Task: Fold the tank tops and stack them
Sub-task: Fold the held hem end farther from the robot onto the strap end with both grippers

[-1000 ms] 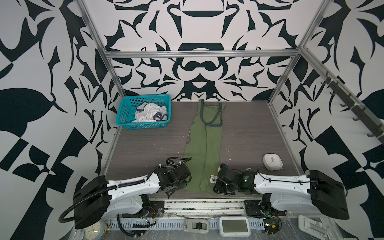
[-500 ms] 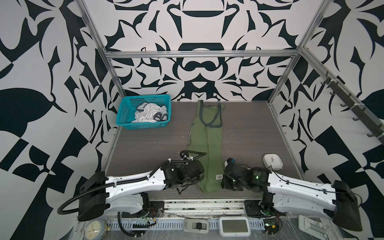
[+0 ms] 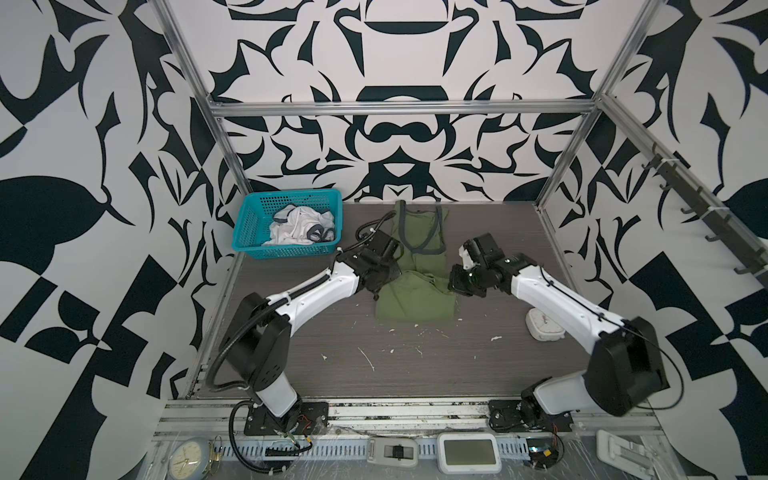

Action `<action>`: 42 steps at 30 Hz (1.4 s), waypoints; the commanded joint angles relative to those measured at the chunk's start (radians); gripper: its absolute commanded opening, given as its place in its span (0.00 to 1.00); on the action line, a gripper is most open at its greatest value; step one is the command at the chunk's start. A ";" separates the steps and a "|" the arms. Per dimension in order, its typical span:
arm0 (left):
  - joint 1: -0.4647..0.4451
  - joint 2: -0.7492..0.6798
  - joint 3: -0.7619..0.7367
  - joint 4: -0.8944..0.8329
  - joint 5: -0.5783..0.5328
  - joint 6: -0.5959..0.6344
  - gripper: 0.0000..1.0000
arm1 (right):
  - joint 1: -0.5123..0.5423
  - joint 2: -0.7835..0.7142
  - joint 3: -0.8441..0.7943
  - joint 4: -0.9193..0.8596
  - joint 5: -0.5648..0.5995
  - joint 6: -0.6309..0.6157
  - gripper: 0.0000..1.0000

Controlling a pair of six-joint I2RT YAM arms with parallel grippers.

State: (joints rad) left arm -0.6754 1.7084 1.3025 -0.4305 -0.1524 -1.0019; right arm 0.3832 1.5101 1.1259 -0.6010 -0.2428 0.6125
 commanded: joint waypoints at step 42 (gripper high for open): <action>0.062 0.290 0.301 -0.077 0.049 0.209 0.56 | -0.089 0.333 0.323 -0.027 0.050 -0.205 0.49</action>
State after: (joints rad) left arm -0.6018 1.9629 1.6081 -0.4915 -0.1085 -0.8280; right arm 0.2878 1.8259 1.4479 -0.6281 -0.2184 0.4301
